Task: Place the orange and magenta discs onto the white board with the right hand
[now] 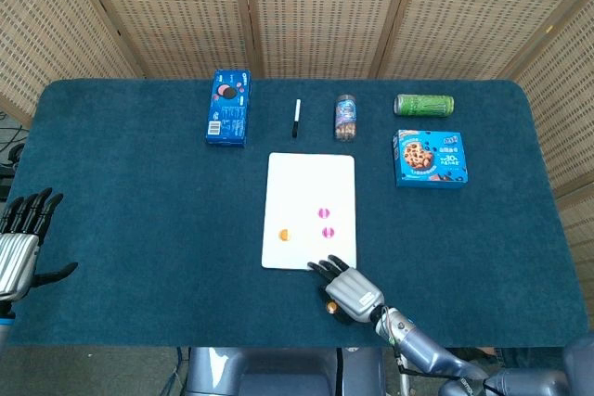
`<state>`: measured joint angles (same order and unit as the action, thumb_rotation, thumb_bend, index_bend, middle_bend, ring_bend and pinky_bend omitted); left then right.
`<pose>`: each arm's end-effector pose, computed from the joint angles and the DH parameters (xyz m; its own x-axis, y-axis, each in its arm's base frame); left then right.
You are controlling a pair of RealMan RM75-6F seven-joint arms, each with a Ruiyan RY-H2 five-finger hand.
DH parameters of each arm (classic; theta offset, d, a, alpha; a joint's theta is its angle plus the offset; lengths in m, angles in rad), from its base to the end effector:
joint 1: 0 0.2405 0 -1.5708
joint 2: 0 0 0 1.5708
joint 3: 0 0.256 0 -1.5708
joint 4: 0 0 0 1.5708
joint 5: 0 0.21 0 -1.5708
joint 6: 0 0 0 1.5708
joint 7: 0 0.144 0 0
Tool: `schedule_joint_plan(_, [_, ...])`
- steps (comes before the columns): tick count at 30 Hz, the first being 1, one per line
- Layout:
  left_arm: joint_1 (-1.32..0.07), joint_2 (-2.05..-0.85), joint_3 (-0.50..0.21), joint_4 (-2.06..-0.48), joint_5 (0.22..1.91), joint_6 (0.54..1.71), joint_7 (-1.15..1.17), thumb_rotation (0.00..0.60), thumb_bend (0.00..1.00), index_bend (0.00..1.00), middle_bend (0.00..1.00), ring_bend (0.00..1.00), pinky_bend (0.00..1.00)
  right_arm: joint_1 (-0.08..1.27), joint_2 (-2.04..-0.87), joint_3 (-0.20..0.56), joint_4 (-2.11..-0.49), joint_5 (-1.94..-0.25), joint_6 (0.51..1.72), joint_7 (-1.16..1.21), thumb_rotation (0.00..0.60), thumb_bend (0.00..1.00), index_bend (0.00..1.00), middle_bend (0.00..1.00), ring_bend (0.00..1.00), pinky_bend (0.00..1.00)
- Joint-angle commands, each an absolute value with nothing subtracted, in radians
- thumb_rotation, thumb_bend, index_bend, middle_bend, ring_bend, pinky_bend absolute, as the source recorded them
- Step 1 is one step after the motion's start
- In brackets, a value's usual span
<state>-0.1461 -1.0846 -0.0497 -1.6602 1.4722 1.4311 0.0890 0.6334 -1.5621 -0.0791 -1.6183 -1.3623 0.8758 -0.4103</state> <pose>-0.2990 0.1988 0.1599 0.4624 0.0305 0.8862 0.8863 -0.0439 -0.4609 -0.1657 -0.2258 -0.0678 0.6152 -0.4311 0.6600 -0.7271 -0.6338 0.2637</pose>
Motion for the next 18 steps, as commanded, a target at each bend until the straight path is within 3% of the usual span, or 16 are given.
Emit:
schedule_joint_plan(1, [-0.146,-1.084,-0.049,-1.660,1.473,1.432,0.087,0.600,0.00,0.00,0.00,0.00,0.00,0.632,-1.564,-0.079,-1.612,-1.360,0.873,-0.407,0.600,0.38,0.48,0.01,0.00,0.01])
schedule_joint_plan(9, [-0.146,-1.084,-0.049,-1.661,1.472,1.430,0.088,0.600,0.00,0.00,0.00,0.00,0.00,0.632,-1.559,-0.072,-1.616,-1.376,0.877,-0.390,0.600,0.39,0.50,0.01,0.00,0.01])
schedule_joint_plan(18, [-0.148,-1.083,-0.051,-1.661,1.467,1.427,0.087,0.600,0.00,0.00,0.00,0.00,0.00,0.675,-1.535,0.013,-1.671,-1.329,0.867,-0.421,0.600,0.40,0.50,0.02,0.00,0.01])
